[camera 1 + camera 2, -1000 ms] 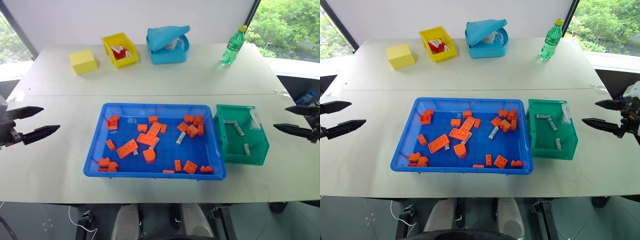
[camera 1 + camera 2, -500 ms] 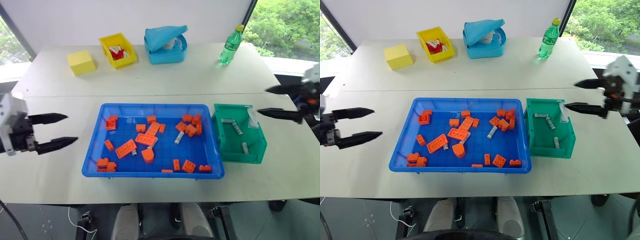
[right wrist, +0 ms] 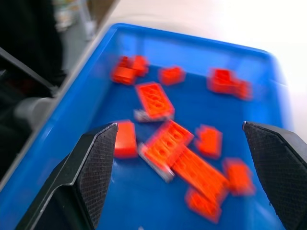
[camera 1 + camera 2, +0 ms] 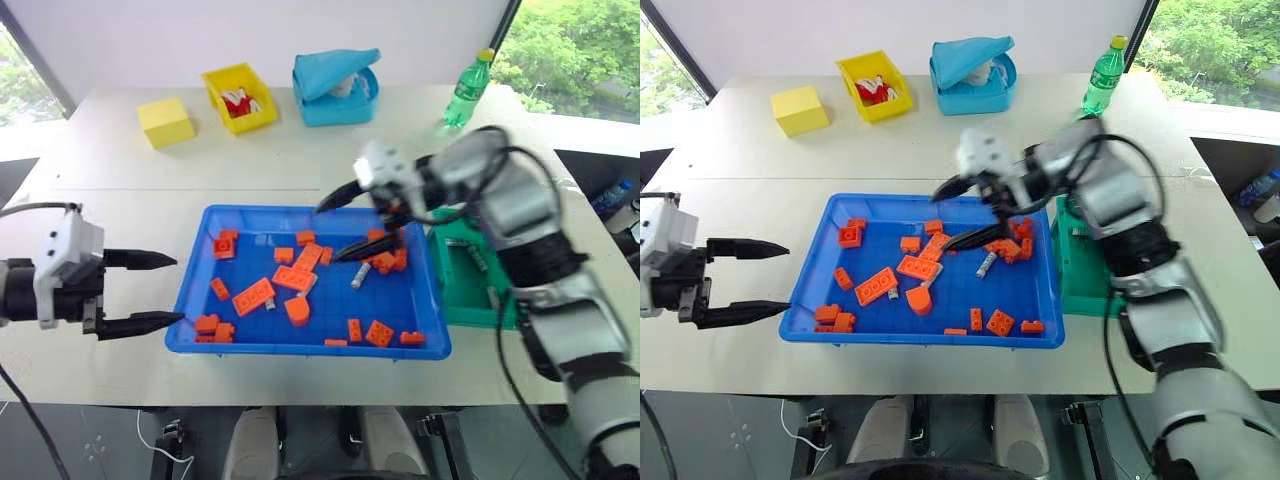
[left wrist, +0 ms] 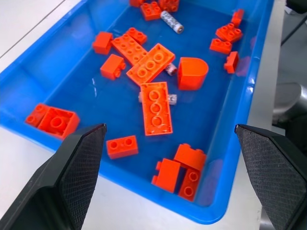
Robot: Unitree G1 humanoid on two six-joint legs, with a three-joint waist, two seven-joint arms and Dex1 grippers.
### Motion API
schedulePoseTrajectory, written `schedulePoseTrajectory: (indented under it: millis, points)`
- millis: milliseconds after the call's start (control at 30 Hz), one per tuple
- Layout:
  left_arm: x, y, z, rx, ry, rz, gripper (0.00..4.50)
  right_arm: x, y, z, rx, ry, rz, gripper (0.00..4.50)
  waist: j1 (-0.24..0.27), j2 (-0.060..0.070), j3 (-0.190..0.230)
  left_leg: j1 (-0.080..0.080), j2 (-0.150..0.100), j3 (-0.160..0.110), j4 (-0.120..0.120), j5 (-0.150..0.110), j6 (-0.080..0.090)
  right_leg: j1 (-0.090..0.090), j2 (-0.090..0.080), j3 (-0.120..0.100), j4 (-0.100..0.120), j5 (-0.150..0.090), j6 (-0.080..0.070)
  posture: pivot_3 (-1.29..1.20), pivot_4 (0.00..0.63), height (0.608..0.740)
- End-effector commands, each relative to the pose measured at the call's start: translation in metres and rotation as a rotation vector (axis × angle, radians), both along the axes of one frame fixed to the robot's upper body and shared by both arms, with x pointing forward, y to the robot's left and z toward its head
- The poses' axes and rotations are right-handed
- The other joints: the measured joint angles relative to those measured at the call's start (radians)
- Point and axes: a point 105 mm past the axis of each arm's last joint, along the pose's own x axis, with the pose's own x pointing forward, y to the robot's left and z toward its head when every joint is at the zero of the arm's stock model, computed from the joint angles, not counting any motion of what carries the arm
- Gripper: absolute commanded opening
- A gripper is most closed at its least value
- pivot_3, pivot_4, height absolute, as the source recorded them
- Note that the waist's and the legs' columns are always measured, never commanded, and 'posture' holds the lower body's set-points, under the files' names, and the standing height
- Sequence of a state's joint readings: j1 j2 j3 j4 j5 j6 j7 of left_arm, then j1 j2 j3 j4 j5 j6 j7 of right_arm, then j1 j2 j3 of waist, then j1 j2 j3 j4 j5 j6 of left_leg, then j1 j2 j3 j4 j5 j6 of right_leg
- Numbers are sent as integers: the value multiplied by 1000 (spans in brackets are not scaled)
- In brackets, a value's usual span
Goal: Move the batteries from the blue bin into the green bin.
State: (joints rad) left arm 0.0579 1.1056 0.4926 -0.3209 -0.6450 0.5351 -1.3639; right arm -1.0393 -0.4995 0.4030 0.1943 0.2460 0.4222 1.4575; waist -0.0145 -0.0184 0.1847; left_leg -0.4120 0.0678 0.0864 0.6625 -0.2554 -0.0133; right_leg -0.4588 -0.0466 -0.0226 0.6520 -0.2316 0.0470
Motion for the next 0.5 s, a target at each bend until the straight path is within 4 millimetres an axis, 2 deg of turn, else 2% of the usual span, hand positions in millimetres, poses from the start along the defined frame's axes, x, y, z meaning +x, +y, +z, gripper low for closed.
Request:
schedulePoseTrajectory:
  millis: [33,267,500]
  points:
    - [-1,-4,-5,-1,-4,-7,4500,0,28,-13,-40,-21,52,4290,1,0,0,0,0,0,0,0,0,0,0,0,0,0,0,0,150,736]
    - [-6,-2,-3,6,-11,14,4500,-4,69,-45,-94,-10,121,4290,-3,-1,0,-1,0,0,1,0,0,0,0,0,0,0,0,0,150,736]
    - [-10,-4,-2,3,-22,28,4500,3,89,-65,-141,-39,113,4290,-6,-1,-1,-1,0,-1,1,0,0,-1,0,-1,1,0,0,0,150,736]
